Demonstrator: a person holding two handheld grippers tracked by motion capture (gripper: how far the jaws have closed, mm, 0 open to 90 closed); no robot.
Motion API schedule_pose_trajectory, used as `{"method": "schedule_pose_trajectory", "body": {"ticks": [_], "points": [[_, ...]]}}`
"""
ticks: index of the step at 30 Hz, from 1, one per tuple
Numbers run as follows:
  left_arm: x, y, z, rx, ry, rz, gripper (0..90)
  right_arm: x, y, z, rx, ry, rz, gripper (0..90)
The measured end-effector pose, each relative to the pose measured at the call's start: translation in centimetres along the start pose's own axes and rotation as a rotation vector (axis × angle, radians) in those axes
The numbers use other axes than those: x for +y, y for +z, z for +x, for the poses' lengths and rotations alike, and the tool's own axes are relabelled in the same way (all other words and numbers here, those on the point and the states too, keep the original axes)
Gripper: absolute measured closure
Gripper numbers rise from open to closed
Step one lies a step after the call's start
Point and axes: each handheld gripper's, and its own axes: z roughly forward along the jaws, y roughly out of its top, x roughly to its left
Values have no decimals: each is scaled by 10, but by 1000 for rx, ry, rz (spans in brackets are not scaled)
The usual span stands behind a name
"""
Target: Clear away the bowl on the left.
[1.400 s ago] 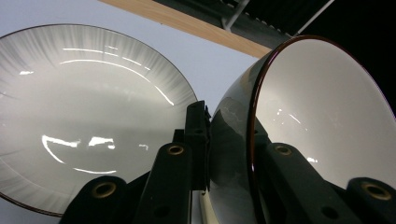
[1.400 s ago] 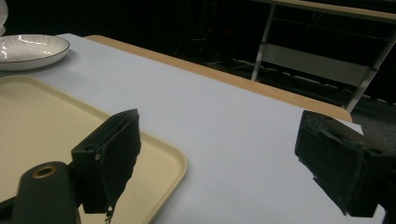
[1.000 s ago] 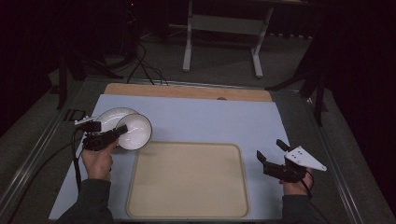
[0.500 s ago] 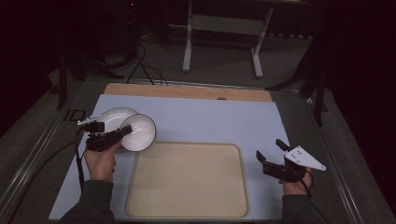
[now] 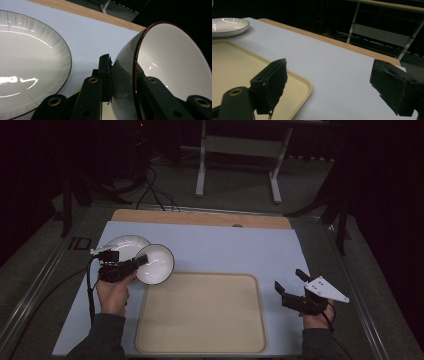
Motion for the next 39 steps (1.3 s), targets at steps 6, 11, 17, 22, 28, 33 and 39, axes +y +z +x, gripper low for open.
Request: {"method": "schedule_pose_trajectory", "body": {"ticks": [6, 11, 17, 22, 28, 33, 39], "points": [[-2, 4, -6, -13, 25, 19, 785, 0, 0, 0, 1, 0, 0, 140], [-3, 8, -10, -31, 38, 34, 782, 0, 0, 0, 1, -1, 0, 139], [-5, 12, -13, -53, 60, 55, 779, 0, 0, 0, 2, -1, 1, 140], [-6, 14, -17, -64, 81, 66, 779, 0, 0, 0, 2, -6, 2, 139], [-8, 17, -23, -78, 109, 85, 779, 0, 0, 0, 2, -5, 1, 140], [-10, 21, -27, -90, 129, 98, 779, 0, 0, 0, 2, -5, 2, 139], [-12, 25, -31, -104, 146, 120, 779, 0, 0, 0, 2, -6, 1, 139]]}}
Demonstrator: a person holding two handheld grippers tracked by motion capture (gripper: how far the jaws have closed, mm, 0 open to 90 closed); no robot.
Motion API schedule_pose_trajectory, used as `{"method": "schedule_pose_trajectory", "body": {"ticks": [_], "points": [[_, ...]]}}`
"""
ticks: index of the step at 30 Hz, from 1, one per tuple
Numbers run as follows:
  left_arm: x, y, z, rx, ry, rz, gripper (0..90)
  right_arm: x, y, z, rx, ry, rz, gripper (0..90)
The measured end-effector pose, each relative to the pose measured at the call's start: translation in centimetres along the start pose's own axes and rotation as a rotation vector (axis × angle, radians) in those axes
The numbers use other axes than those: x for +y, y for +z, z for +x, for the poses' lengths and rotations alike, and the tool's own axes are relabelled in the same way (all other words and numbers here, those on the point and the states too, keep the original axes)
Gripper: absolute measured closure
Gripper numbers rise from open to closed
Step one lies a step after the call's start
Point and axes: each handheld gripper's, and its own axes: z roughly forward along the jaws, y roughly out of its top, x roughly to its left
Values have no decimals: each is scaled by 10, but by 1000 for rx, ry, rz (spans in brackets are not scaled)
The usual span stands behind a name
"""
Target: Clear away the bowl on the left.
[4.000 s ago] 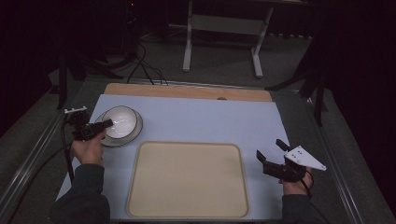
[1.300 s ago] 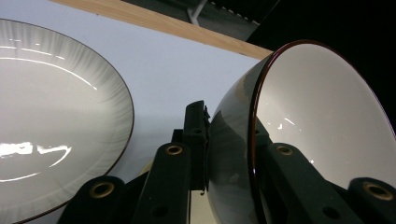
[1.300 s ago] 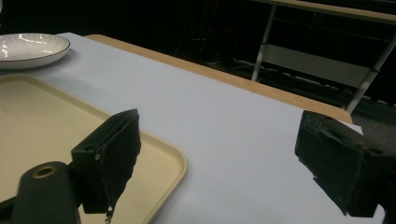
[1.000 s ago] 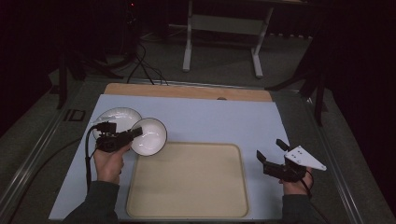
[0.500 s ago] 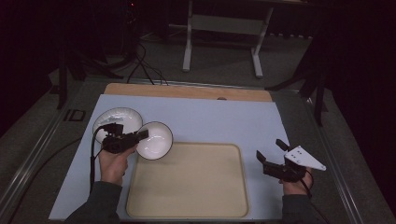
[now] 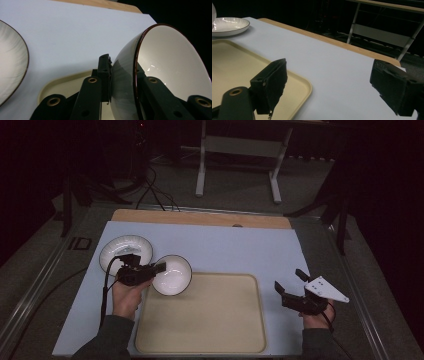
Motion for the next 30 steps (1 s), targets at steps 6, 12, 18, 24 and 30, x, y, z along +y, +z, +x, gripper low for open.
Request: {"method": "schedule_pose_trajectory", "body": {"ticks": [6, 12, 18, 24, 30], "points": [[-1, 4, -3, -15, 18, 15, 779, 0, 0, 0, 0, 0, 0, 140], [-2, 8, -7, -32, 41, 33, 779, 0, 0, 0, 0, -1, 0, 139], [-4, 13, -10, -49, 60, 57, 778, 0, 0, 0, 0, -1, 0, 139], [-5, 16, -13, -58, 69, 71, 779, 0, 0, 0, 0, -1, 0, 140], [-7, 20, -15, -63, 77, 86, 779, 0, 0, 0, 0, -1, 0, 140]]}}
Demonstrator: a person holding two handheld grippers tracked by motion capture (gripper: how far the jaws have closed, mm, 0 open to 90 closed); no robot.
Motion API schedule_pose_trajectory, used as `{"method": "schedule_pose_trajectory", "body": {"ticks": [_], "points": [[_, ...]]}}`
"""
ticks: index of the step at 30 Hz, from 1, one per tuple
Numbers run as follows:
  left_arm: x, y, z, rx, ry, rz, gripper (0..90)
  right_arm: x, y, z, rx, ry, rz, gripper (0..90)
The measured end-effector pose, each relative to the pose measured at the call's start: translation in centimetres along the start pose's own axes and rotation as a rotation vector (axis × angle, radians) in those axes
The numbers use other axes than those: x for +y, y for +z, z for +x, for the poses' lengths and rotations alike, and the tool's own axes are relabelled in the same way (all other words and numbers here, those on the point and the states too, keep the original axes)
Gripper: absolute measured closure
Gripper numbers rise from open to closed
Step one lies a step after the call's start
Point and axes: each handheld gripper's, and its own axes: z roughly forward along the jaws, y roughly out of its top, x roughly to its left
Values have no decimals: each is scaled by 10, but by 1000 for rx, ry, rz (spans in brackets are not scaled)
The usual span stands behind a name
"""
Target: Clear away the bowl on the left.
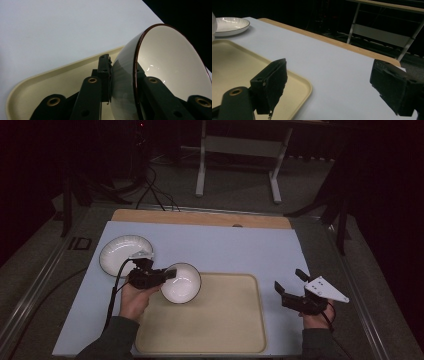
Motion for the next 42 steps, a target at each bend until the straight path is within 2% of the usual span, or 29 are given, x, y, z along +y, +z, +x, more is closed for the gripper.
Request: {"method": "schedule_pose_trajectory", "body": {"ticks": [17, 42], "points": [[-6, 17, -9, -14, 24, 57, 779, 0, 0, 0, 0, 0, 0, 140], [-13, 33, -19, -29, 40, 102, 779, 0, 0, 0, 0, -1, -3, 139]]}}
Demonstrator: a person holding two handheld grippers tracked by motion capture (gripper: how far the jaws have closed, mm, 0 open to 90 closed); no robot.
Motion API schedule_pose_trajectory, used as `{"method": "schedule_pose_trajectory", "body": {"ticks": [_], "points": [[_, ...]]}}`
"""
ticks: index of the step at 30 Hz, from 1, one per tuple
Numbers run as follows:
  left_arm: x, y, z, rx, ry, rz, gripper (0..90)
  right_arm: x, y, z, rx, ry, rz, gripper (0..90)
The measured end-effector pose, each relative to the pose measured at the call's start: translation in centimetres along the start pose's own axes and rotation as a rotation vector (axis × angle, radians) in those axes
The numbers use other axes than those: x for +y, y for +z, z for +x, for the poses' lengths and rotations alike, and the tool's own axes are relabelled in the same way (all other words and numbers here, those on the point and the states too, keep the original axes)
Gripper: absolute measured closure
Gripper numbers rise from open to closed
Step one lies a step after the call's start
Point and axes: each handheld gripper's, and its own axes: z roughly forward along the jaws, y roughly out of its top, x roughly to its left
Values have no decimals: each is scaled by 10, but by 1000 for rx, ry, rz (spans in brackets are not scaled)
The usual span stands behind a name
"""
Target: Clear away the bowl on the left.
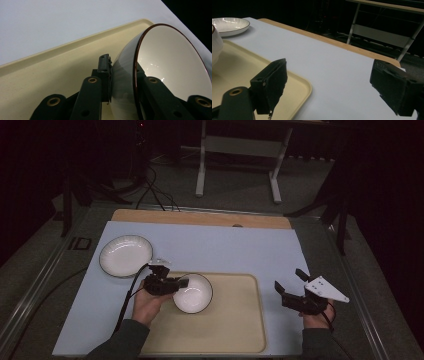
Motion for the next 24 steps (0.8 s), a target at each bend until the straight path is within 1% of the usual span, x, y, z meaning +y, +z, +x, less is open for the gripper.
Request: {"method": "schedule_pose_trajectory", "body": {"ticks": [8, 15, 24], "points": [[-2, 4, -2, -5, -5, 8, 779, 0, 0, 0, 1, 2, 0, 140], [-5, 7, -4, -2, 1, 19, 779, 0, 0, 0, 0, -2, 0, 140], [-9, 17, -7, -1, 13, 58, 779, 0, 0, 0, 1, -1, -1, 139]]}}
